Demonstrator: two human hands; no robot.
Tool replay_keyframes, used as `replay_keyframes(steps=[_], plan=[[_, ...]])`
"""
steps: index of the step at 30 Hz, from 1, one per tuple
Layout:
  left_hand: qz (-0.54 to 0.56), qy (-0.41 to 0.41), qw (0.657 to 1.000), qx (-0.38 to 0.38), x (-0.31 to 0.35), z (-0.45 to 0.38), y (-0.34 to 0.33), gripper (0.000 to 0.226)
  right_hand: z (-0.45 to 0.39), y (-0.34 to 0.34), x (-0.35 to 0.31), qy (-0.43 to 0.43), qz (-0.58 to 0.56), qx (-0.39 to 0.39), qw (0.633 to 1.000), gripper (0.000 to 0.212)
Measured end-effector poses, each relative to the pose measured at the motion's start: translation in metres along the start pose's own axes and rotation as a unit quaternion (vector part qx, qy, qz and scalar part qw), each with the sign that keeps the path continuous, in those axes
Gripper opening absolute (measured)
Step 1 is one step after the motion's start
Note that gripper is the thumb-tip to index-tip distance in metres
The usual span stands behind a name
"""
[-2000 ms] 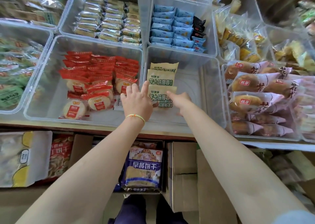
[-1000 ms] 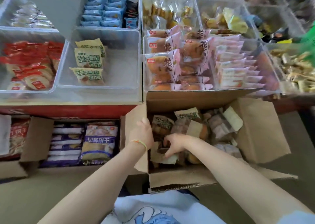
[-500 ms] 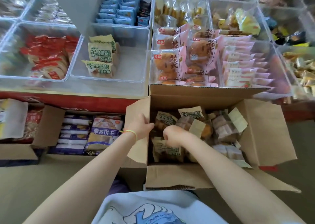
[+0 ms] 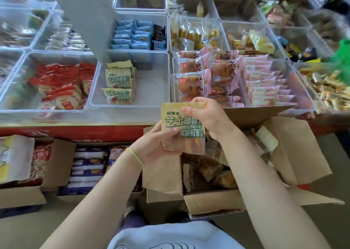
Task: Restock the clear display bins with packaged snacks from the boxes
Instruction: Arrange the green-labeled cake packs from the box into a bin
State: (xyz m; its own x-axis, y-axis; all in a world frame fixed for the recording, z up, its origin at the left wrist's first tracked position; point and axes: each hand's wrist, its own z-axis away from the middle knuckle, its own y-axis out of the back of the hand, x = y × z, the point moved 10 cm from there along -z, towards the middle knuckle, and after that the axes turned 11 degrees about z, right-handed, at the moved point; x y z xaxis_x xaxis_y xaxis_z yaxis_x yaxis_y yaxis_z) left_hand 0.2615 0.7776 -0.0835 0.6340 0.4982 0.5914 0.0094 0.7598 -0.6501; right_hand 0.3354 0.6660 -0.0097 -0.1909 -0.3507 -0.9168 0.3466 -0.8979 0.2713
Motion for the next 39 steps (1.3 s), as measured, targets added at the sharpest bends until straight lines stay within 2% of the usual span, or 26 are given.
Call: replay_keyframes(steps=[8, 10, 14, 16, 18, 21, 23, 24, 26, 28, 30, 32, 35, 39], plan=[[0.002, -0.059, 0.997, 0.053, 0.083, 0.048, 0.082, 0.042, -0.029, -0.089, -0.043, -0.007, 0.082, 0.120, 0.989, 0.026], [0.003, -0.074, 0.995, 0.060, 0.105, 0.060, 0.104, 0.045, -0.044, -0.119, -0.035, -0.062, 0.075, 0.095, 0.991, 0.028], [-0.005, -0.110, 0.990, 0.090, 0.146, 0.071, 0.147, 0.040, -0.059, -0.190, -0.005, -0.243, -0.008, -0.047, 0.969, 0.052], [-0.006, -0.115, 0.987, 0.110, 0.161, 0.066, 0.170, 0.025, -0.071, -0.212, -0.005, -0.252, -0.046, -0.069, 0.964, 0.053], [-0.016, -0.122, 0.985, 0.118, 0.176, 0.055, 0.187, 0.018, -0.092, -0.220, -0.008, -0.236, -0.063, -0.050, 0.968, 0.062], [-0.068, -0.148, 0.974, 0.157, 0.202, 0.031, 0.202, 0.020, -0.126, -0.211, -0.021, -0.189, -0.049, 0.015, 0.981, 0.043], [-0.175, -0.191, 0.941, 0.218, 0.224, 0.020, 0.212, 0.031, -0.146, -0.198, -0.023, -0.187, -0.023, 0.045, 0.981, 0.038], [-0.238, -0.226, 0.910, 0.253, 0.237, 0.019, 0.219, 0.030, -0.156, -0.191, -0.020, -0.192, -0.009, 0.049, 0.980, 0.034], [-0.383, -0.273, 0.825, 0.314, 0.250, 0.016, 0.237, 0.025, -0.168, -0.180, -0.012, -0.228, 0.011, 0.033, 0.973, 0.023], [-0.515, -0.234, 0.751, 0.339, 0.240, 0.001, 0.261, 0.024, -0.180, -0.174, 0.006, -0.270, 0.055, -0.005, 0.961, 0.024], [-0.608, -0.161, 0.707, 0.322, 0.219, -0.017, 0.276, 0.030, -0.190, -0.173, 0.017, -0.293, 0.078, -0.015, 0.953, 0.024], [-0.629, -0.110, 0.703, 0.312, 0.208, -0.027, 0.282, 0.036, -0.198, -0.173, 0.025, -0.307, 0.089, -0.004, 0.947, 0.025], [-0.633, -0.075, 0.705, 0.310, 0.212, -0.038, 0.283, 0.047, -0.211, -0.179, 0.035, -0.322, 0.136, 0.000, 0.937, 0.032], [-0.662, -0.056, 0.684, 0.302, 0.220, -0.045, 0.285, 0.037, -0.231, -0.201, 0.051, -0.310, 0.214, -0.030, 0.926, 0.068]])
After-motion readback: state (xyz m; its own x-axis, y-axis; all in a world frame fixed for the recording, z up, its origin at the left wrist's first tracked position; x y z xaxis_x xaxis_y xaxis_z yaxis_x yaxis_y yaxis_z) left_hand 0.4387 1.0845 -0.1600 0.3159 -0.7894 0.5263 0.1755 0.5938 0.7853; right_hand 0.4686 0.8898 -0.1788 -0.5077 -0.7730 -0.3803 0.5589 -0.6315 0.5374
